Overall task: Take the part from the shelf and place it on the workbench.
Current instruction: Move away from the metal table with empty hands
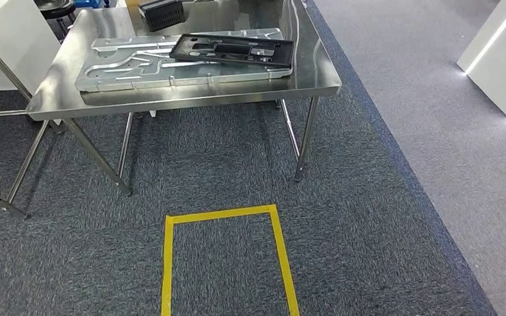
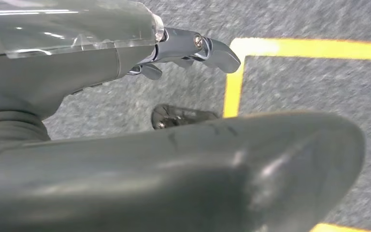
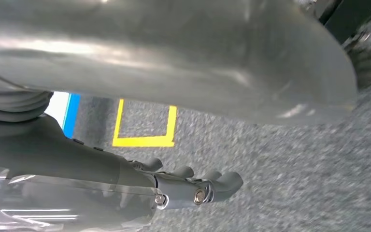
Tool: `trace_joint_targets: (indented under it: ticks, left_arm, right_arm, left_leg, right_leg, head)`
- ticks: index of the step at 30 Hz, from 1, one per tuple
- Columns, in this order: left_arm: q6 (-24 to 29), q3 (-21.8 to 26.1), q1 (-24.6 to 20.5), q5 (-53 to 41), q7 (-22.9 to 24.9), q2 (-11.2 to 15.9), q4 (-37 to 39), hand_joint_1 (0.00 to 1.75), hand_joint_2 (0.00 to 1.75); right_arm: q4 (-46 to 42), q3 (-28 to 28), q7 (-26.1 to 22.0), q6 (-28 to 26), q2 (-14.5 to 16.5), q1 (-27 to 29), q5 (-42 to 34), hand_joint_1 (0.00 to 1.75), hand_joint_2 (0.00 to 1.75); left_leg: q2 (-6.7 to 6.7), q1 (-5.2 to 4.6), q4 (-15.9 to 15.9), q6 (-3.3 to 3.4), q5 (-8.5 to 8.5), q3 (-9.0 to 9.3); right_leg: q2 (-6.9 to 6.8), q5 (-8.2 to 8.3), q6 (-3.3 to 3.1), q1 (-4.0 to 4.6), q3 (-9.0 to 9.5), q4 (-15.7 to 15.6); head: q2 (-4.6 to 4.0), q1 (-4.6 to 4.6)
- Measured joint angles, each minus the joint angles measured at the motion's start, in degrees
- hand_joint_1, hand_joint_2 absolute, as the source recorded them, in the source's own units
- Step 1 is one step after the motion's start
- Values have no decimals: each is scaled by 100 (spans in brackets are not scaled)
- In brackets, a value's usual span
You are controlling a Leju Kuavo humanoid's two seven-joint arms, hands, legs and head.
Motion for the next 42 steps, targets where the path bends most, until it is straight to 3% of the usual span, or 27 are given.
trace_joint_targets:
  ticks: [1, 2, 3, 4, 6, 8, 9, 11, 12, 14, 16, 17, 18, 20, 22, 24, 27, 29, 31, 33, 34, 36, 37, 38, 41, 42]
  left_arm:
    - [2, -1, 0, -8, 10, 0, 0, 0, 0]
    - [3, -1, -1, -15, 19, 1, 0, 0, 0]
    - [5, -2, -3, -21, 25, 4, 0, 0, 0]
    - [6, -2, -5, -24, 29, 7, 0, 0, 0]
    - [2, -1, -21, -16, 43, 16, 0, 0, 0]
    - [-3, 1, -46, -9, 62, 22, 0, 0, 0]
    - [-5, 1, -56, -11, 69, 24, 0, 0, 0]
    - [-10, 1, -58, -20, 81, 24, 0, 0, 0]
    - [-13, 1, -59, -25, 85, 24, 0, 0, 0]
    - [-25, 1, -64, -31, 90, 25, 0, 0, 0]
    - [-43, 1, -63, -43, 97, 30, 0, 0, 0]
    - [-53, 1, -59, -52, 104, 34, 0, 0, 0]
    - [-62, 1, -56, -61, 113, 37, 0, 0, 0]
    - [-75, 1, -56, -75, 138, 39, 0, 0, 0]
    - [-86, 2, -62, -77, 161, 38, 1, 0, 0]
    - [-90, 7, -69, -59, 174, 36, 2, 0, 0]
    - [-82, 16, -77, -17, 175, 38, 2, 0, 0]
    - [-78, 19, -78, -4, 175, 43, 2, 0, 0]
    - [-72, 24, -72, 12, 202, 44, 2, 0, 87]
    - [-44, 45, -64, 45, 261, 44, 2, 0, 175]
    - [-18, 64, -64, 73, 286, 45, 2, 0, 175]
    - [19, 116, -70, 122, 290, 50, 2, 0, 175]
    - [27, 139, -75, 143, 290, 50, 4, 0, 175]
    - [29, 156, -80, 153, 301, 49, 7, 0, 175]
    - [58, 180, -86, 206, 397, 50, 11, 0, 175]
    - [78, 165, -81, 257, 440, 55, 11, 0, 175]
  right_arm:
    - [1, 0, -9, 0, 1, 1, -1, 0, 0]
    - [1, 0, -23, 0, 4, 1, -2, 0, 0]
    - [2, 1, -45, 0, 10, 2, -3, 0, 0]
    - [2, 1, -72, 1, 16, 2, -3, 0, 0]
    - [3, 2, -122, -1, 33, -1, 2, 0, 0]
    - [3, 2, -156, -4, 48, -5, 13, 0, 0]
    - [3, 2, -169, -5, 51, -7, 19, 0, 0]
    - [3, 2, -190, -6, 53, -10, 25, 0, 0]
    - [4, 2, -196, -5, 54, -11, 26, 0, 0]
    - [10, 2, -200, -4, 60, -8, 27, 0, 0]
    - [15, 2, -201, -4, 64, -2, 17, 0, 0]
    - [17, 2, -200, -5, 64, 1, 4, 0, 0]
    - [18, 2, -188, -9, 64, 2, -9, 0, 0]
    - [20, -3, -112, -24, 63, 2, -26, 0, 0]
    - [21, -14, 6, -50, 58, -2, -17, 0, 87]
    - [22, -26, 86, -82, 53, -3, 4, 0, 175]
    - [23, -49, 127, -109, 48, 2, 37, 0, 175]
    - [23, -63, 184, -128, 46, 1, 57, 0, 175]
    - [23, -76, 306, -182, 45, -3, 84, 0, 175]
    - [23, -96, 411, -246, 45, -5, 104, 0, 175]
    - [23, -106, 422, -266, 45, -5, 108, 0, 131]
    - [23, -122, 382, -268, 46, -4, 107, 0, 131]
    - [22, -131, 350, -260, 37, -6, 103, 0, 131]
    - [22, -140, 326, -251, 28, -9, 99, 0, 175]
    - [23, -151, 293, -260, 13, -13, 72, 0, 175]
    - [23, -139, 303, -276, 13, -8, 40, 0, 175]
  left_leg:
    - [0, 5, 360, -15, -195, -74]
    - [0, 8, 606, -25, -252, -84]
    - [1, 9, 663, -27, -170, -1]
    - [1, 10, 535, -22, -10, 171]
    - [0, 4, -211, 10, 242, 750]
    - [-1, -17, -943, 69, 185, 1212]
    - [-2, -30, -1124, 101, 124, 1301]
    - [5, -30, -1200, 178, 148, 1272]
    - [12, -23, -1210, 221, 189, 1251]
    - [27, -13, -1225, 291, 268, 1191]
    - [31, -27, -1214, 315, 320, 1114]
    - [31, -33, -1208, 313, 338, 1084]
    - [31, -36, -1201, 308, 352, 1061]
    - [27, -38, -1186, 294, 362, 1056]
    - [23, -54, -1162, 262, 358, 1045]
    - [26, -67, -1138, 208, 361, 1005]
    - [23, -63, -1094, 126, 315, 964]
    - [5, -49, -676, 72, 55, 775]
    - [-2, -11, 120, 13, -299, 401]
    - [-2, 40, 576, -62, -372, 165]
    - [-1, 73, 477, -104, -238, 195]
    - [-2, 150, -250, -192, 181, 510]
    - [-10, 171, -618, -215, 311, 668]
    - [-16, 181, -840, -183, 361, 758]
    - [-28, 154, -895, -58, 343, 746]
    - [-29, 143, -894, -57, 354, 740]
  right_leg:
    - [-3, 58, -3, 9, -92, 16]
    - [-6, 113, -1, 16, -186, 37]
    - [-6, 160, 6, 20, -282, 64]
    - [-5, 202, 18, 22, -376, 96]
    - [-4, 263, 53, 29, -525, 170]
    - [-10, 321, 112, 44, -612, 237]
    - [-15, 354, 146, 47, -632, 252]
    - [-17, 406, 221, 35, -650, 266]
    - [-6, 357, 256, 25, -680, 326]
    - [24, 23, 312, 3, -861, 768]
    - [38, -410, 347, -12, -1147, 1528]
    - [39, -510, 356, -18, -1221, 1787]
    - [39, -510, 357, -20, -1203, 1866]
    - [39, -222, 326, -18, -828, 1332]
    - [39, 31, 256, 7, -371, 538]
    - [38, 57, 196, 39, -224, 205]
    - [30, 74, 117, 20, -240, 133]
    - [14, 103, 50, -8, -230, 77]
    - [6, 106, 11, 3, -237, 74]
    - [7, 100, -3, 5, -239, 90]
    - [11, 92, 0, -1, -239, 110]
    - [26, 51, 29, -19, -253, 189]
    - [40, 20, 57, -13, -277, 255]
    - [51, -4, 84, -1, -305, 311]
    - [67, -14, 137, 26, -358, 368]
    - [67, -6, 150, 19, -358, 362]
  head:
    - [0, -1]
    - [0, -1]
    - [0, -1]
    - [0, -1]
    - [0, -1]
    - [0, 0]
    - [0, 0]
    - [0, 0]
    - [0, 0]
    - [0, 1]
    - [0, 1]
    - [0, 1]
    - [0, 1]
    - [0, 1]
    - [0, 1]
    - [0, 0]
    - [0, 0]
    - [0, -1]
    - [0, -1]
    - [0, -1]
    - [0, -1]
    - [0, -1]
    - [0, -1]
    - [0, -1]
    - [0, 1]
    - [0, 1]
